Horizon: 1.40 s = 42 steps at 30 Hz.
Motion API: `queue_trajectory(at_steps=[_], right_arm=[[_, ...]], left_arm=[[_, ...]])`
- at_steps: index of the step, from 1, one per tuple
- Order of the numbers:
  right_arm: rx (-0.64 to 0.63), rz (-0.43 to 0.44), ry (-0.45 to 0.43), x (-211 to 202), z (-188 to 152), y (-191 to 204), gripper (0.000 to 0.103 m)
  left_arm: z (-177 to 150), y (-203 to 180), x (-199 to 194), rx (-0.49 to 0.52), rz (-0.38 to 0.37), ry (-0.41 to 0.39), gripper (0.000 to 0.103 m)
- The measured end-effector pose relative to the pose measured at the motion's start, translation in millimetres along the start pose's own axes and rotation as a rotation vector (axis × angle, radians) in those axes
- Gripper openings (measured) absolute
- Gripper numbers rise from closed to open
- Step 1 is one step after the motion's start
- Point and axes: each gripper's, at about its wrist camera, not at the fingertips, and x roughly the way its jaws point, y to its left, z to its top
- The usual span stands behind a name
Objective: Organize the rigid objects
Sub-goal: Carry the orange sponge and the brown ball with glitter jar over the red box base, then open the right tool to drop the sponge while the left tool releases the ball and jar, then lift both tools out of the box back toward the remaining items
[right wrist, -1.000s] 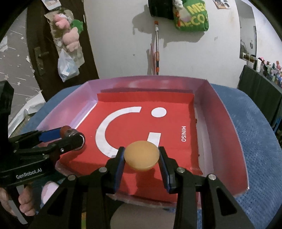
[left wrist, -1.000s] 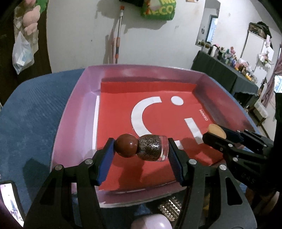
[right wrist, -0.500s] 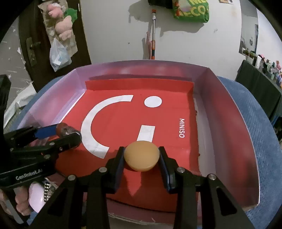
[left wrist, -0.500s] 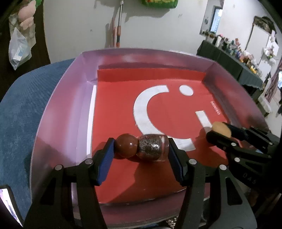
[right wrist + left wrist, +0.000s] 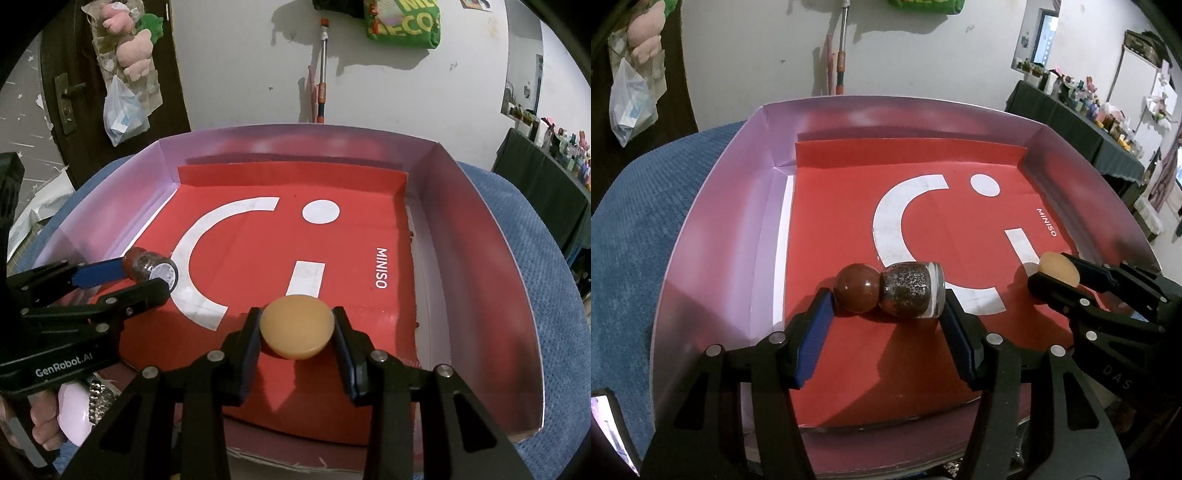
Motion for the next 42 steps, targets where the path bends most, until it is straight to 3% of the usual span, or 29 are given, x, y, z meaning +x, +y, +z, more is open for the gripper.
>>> queue_trajectory(at_steps=[8,12,17,29,31,33,37,42], right_arm=[[0.001,0.004,-0.006,-2,0,0,0.041],[-0.002,0.005,-0.021,-6,-1,1,0.057],[-0.002,0.009,-0.033,-11,-1,1,0.058],[0.007,0.039,-0.100,-42,-6,2,0.080],[0.016,0.056,-0.110,-47,-7,1,0.081],[0.022,0.061,-0.125,-54,-9,1,0.090],[0.026,0.076,-0.153,-67,-12,2,0.094],[0.027,0.089,-0.188,-82,-15,4,0.101]], left_arm=[[3,-1,2,0.008,0.005,0.003,0.057],[3,-2,-1,0.017,0.010,-0.010,0.059],[3,-4,-8,0.020,0.002,-0.037,0.064],[-4,-13,-32,0.060,0.016,-0.084,0.071],[-5,-14,-38,0.063,0.016,-0.099,0.074],[-6,-17,-45,0.069,0.017,-0.114,0.075],[-11,-21,-57,0.077,0.040,-0.149,0.091],[-14,-19,-68,0.066,0.036,-0.168,0.092]])
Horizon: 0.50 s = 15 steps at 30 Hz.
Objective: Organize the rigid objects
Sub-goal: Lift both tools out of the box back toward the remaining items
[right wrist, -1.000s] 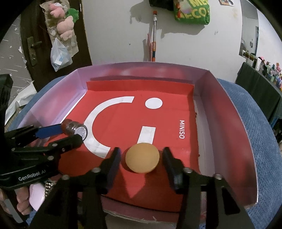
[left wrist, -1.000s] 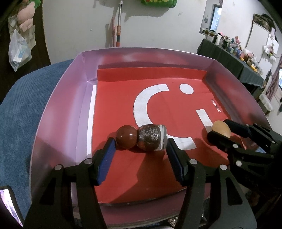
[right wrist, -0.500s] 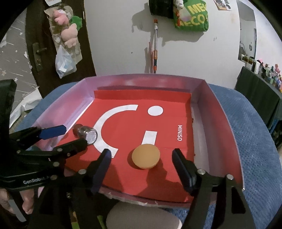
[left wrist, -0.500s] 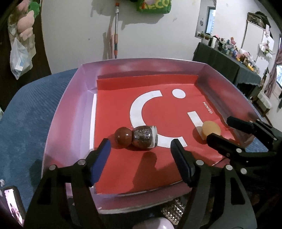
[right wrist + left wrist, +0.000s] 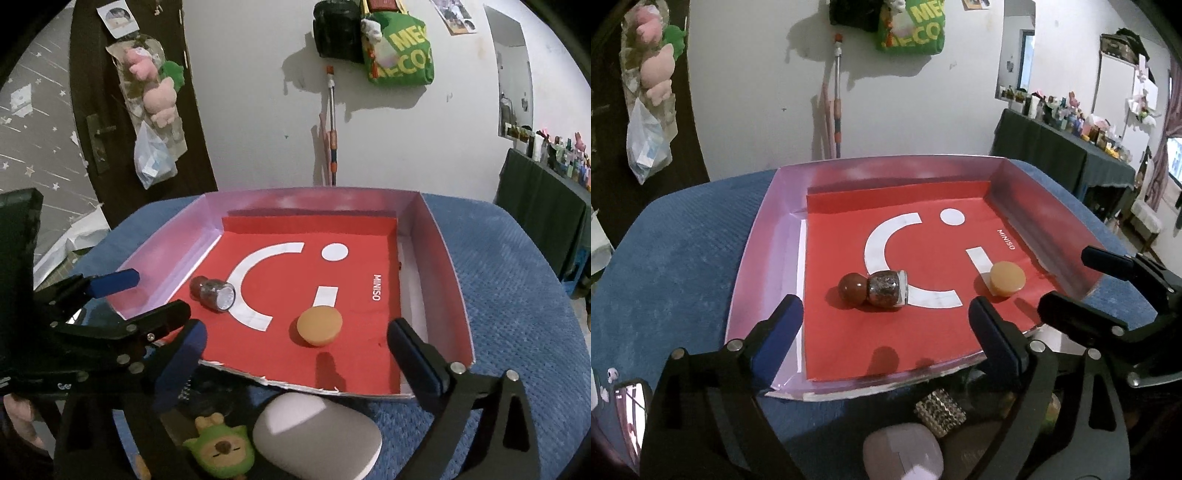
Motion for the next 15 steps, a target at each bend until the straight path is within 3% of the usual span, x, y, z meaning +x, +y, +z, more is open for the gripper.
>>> queue_trajectory(at_steps=[15], right_arm=[[-0.015,0.011,-0.095,-38,-11,11,0.103]], left_arm=[[-16,16,-26,-0.077,0.028,-0.013,0.092]])
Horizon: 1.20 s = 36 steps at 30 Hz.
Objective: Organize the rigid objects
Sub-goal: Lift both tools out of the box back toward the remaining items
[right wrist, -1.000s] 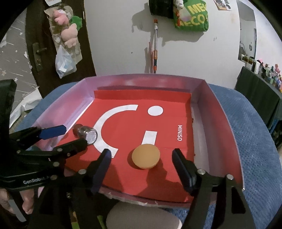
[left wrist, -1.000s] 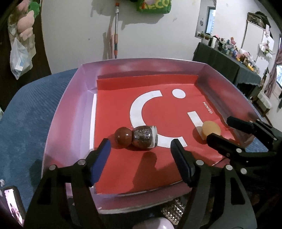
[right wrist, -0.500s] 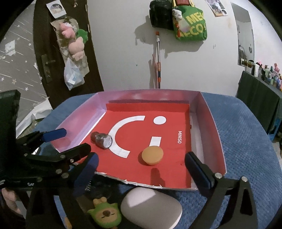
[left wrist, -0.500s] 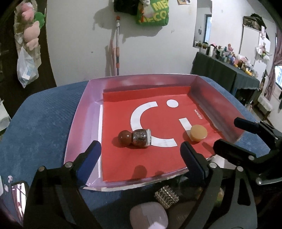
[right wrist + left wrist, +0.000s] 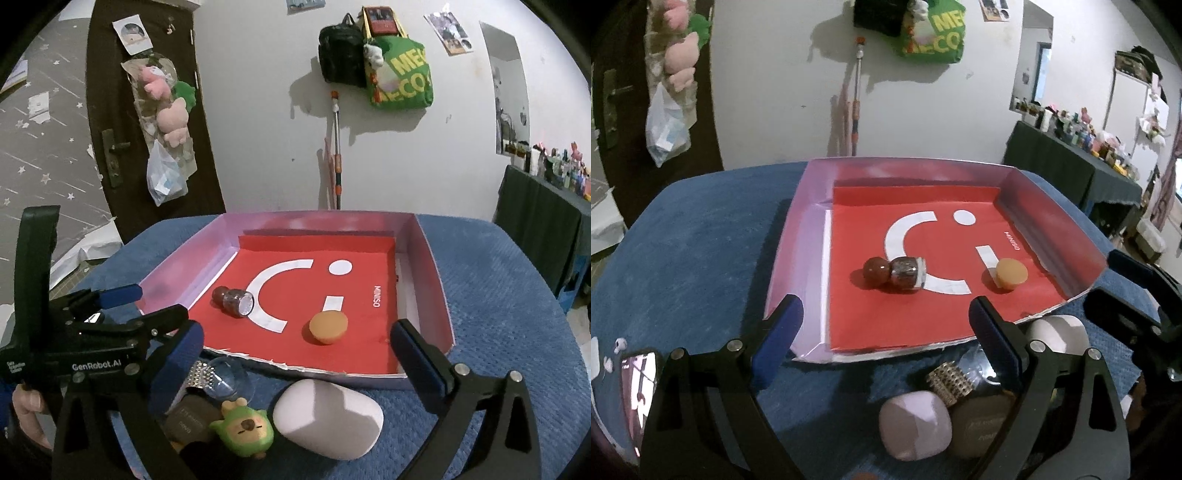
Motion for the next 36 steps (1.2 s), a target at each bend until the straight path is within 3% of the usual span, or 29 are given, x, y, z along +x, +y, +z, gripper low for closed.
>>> queue_trajectory(at_steps=[11,13,15,36], right_arm=[[-0.008,-0.036,-0.081,-27,-13,13,0.103],[-0.011,-0.053,-0.088,-31,-17,15,0.103],[-0.010,-0.068,-0.094,-36,-22,17,0.103],[0.021,-0.065,-0.068,-57,-64,27,0.101]], left_arm=[[-15,7,-14,-0.042,-0.017,-0.004,0.093],[-18,6,-17,-0.047,-0.022,-0.006,0.100],[-21,6,-21,-0.054,-0.031,-0.011,0.100],[-56,0,-42,-0.065,-0.052,0.008,0.100]])
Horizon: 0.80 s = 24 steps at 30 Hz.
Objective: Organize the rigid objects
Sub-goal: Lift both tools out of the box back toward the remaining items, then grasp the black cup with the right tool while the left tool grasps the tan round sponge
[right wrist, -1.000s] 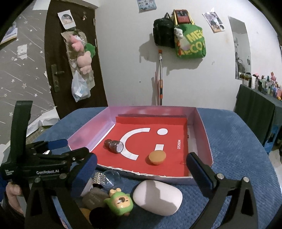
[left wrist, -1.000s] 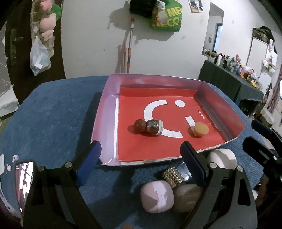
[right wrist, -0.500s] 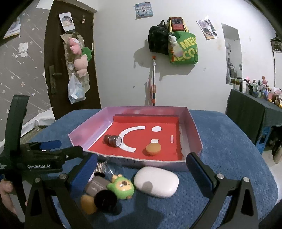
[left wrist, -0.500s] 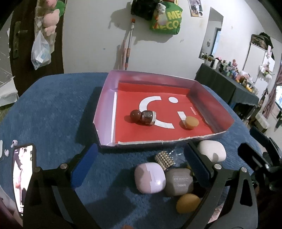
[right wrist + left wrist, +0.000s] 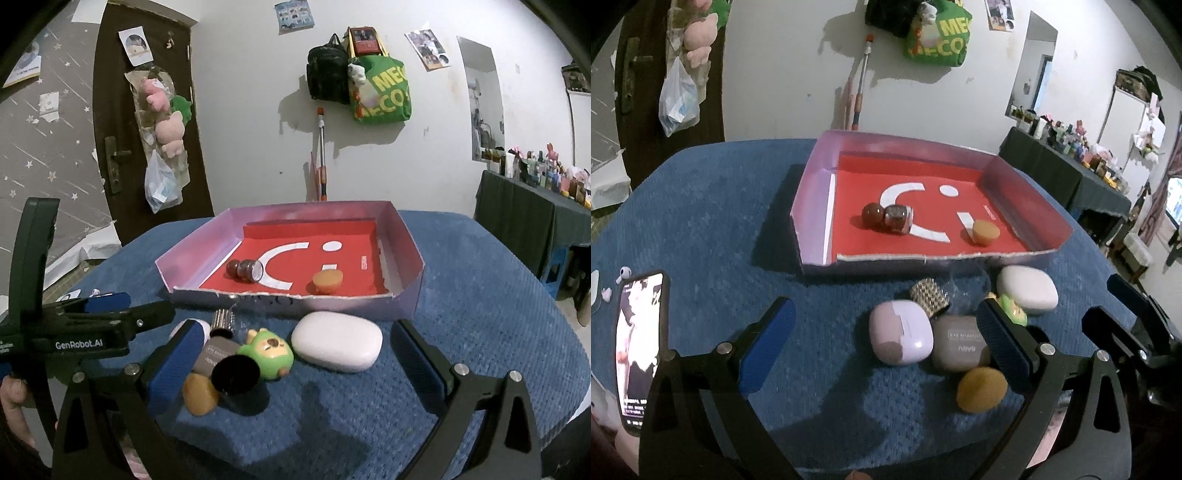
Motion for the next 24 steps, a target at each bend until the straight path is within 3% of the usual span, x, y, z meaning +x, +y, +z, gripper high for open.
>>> queue_trajectory(at_steps=[13,24], right_arm=[[-0.006,0.019,0.052,1,-13,3,0.089],[0.019,0.062,0.093,6,-19,4,0.080]], left_arm=[[-32,-7,1,0.023,-0.023,0.065,0.100],[-53,-22,2,0.050,-0.092,0.135,0.100]])
